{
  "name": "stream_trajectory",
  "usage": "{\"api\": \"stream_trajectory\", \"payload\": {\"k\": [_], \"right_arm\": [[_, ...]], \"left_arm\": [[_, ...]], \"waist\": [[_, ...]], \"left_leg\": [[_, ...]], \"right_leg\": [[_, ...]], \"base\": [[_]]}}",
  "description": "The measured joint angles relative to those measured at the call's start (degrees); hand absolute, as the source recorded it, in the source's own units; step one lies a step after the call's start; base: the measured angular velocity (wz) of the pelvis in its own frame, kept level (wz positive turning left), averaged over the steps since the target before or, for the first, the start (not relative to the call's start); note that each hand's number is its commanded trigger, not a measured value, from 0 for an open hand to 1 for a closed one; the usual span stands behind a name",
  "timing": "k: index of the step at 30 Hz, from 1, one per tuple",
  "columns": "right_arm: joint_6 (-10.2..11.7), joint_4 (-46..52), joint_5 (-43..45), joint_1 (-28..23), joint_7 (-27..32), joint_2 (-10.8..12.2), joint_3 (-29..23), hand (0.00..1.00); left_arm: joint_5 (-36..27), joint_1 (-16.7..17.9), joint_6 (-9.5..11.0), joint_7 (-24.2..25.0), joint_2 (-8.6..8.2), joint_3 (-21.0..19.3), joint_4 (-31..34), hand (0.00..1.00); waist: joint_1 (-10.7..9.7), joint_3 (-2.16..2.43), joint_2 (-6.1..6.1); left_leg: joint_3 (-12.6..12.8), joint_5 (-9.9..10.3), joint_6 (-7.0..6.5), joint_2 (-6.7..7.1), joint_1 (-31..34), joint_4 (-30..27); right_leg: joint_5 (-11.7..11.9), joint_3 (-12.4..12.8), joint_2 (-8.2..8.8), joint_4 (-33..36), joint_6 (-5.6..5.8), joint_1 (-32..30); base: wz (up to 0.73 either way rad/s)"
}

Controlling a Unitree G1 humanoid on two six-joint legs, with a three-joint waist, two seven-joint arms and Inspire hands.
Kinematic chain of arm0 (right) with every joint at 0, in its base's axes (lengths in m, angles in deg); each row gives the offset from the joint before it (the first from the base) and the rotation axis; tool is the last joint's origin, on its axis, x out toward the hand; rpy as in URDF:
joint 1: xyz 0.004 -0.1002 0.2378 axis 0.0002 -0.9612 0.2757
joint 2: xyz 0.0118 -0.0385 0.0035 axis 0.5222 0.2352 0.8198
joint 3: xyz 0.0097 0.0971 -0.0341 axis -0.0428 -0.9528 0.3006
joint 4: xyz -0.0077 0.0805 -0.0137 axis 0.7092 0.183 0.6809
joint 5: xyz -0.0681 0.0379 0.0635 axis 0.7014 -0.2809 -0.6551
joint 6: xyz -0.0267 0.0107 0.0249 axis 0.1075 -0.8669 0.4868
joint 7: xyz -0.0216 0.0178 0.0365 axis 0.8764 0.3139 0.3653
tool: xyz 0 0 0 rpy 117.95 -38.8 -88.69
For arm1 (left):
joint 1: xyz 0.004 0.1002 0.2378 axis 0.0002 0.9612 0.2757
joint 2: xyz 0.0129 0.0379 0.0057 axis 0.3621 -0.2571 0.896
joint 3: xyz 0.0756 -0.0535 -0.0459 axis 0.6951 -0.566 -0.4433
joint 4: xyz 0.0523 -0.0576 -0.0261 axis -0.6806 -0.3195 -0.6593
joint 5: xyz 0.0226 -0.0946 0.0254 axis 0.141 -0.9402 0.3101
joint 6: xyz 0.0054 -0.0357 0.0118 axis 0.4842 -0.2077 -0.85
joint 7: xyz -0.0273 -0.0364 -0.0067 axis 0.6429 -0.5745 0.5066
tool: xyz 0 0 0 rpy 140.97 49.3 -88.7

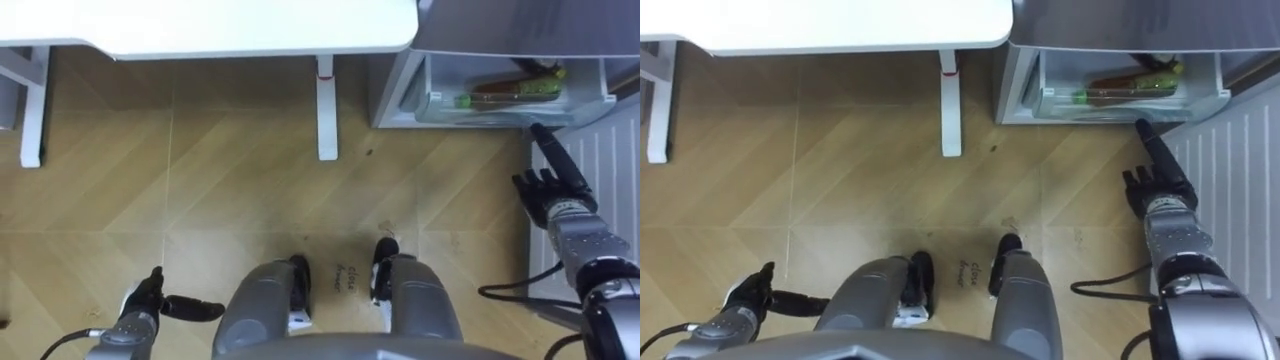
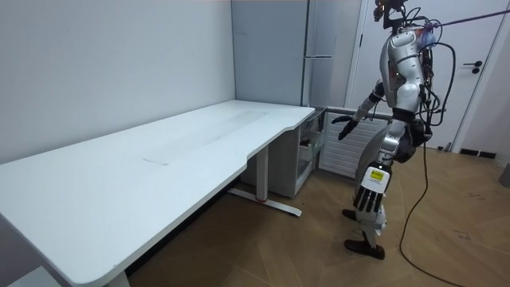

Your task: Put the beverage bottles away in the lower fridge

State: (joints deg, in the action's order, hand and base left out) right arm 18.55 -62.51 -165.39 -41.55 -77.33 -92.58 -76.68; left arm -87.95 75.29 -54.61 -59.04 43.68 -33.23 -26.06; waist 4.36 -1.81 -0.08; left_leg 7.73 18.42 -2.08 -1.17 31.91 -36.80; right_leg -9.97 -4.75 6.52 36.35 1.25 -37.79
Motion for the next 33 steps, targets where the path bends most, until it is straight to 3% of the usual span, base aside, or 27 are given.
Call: {"api": "stream_trajectory", "payload": {"k": [2,7,10,13,16,22,28,33], "right_arm": [[0.0,0.1,0.0,0.0,0.1,0.0,-0.9,0.0],[0.1,0.0,-0.4,0.5,0.4,0.0,-1.0,0.0],[0.1,-0.4,0.4,1.4,0.2,-0.1,-1.0,0.0],[0.0,-0.7,0.7,4.0,0.1,-0.4,-0.9,0.0],[0.0,-0.7,1.2,6.2,-0.2,-1.6,-0.8,0.0],[0.0,0.8,0.2,11.4,-0.1,-3.6,0.4,0.0],[0.1,2.5,-0.7,15.9,-0.1,-5.1,1.7,0.0],[0.2,3.2,-2.7,16.1,-0.3,-5.9,1.4,0.0]], "left_arm": [[-0.4,0.0,-0.1,-0.1,-0.25,0.0,0.1,0.0],[-0.2,0.1,-0.9,-1.4,-0.28,-0.1,0.6,0.0],[-0.3,0.8,-1.3,-1.7,-0.28,0.1,1.5,0.0],[-0.4,0.5,-2.2,-2.7,-0.29,0.1,2.3,0.0],[-0.4,0.5,-2.5,-3.2,-0.32,0.1,3.5,0.0],[-0.8,0.2,-3.8,-3.5,-0.24,0.1,4.4,0.0],[-0.8,-0.3,-3.5,-3.4,-0.14,0.2,5.1,0.0],[-0.7,2.1,-3.6,-3.3,0.17,0.2,6.2,0.0]], "waist": [[0.4,-0.04,0.1],[0.8,-0.09,0.29],[0.7,-0.14,0.17],[0.5,-0.16,0.14],[0.5,-0.25,-0.34],[0.5,-0.32,-0.84],[0.7,-0.66,-1.89],[0.8,-0.55,-2.26]], "left_leg": [[-0.2,1.2,0.25,-0.15,1.8,-3.0],[-1.9,7.7,1.44,-1.17,8.8,-17.2],[-2.5,10.4,2.03,-1.3,12.3,-23.9],[-2.9,12.3,2.68,-1.58,16.5,-29.5],[-3.2,13.9,3.04,-1.57,20.0,-34.7],[-4.5,16.6,3.61,-2.09,25.4,-43.4],[-5.7,17.2,3.45,-2.14,29.0,-48.2],[-5.6,17.6,2.85,-2.19,31.9,-50.8]], "right_leg": [[-1.5,0.0,0.18,3.4,-0.33,-2.0],[-8.8,0.1,0.47,17.7,-1.25,-8.8],[-12.2,-0.1,1.25,24.8,-1.92,-12.3],[-14.2,0.1,1.52,30.6,-2.63,-16.6],[-16.3,0.3,2.17,35.9,-2.62,-20.4],[-18.8,0.1,2.52,44.0,-3.9,-25.3],[-19.6,-0.5,3.55,48.2,-4.59,-28.1],[-19.8,-0.1,4.27,50.4,-4.48,-30.8]], "base": [[0.02],[0.12],[0.12],[0.05],[0.1],[0.04],[0.1],[0.01]]}}
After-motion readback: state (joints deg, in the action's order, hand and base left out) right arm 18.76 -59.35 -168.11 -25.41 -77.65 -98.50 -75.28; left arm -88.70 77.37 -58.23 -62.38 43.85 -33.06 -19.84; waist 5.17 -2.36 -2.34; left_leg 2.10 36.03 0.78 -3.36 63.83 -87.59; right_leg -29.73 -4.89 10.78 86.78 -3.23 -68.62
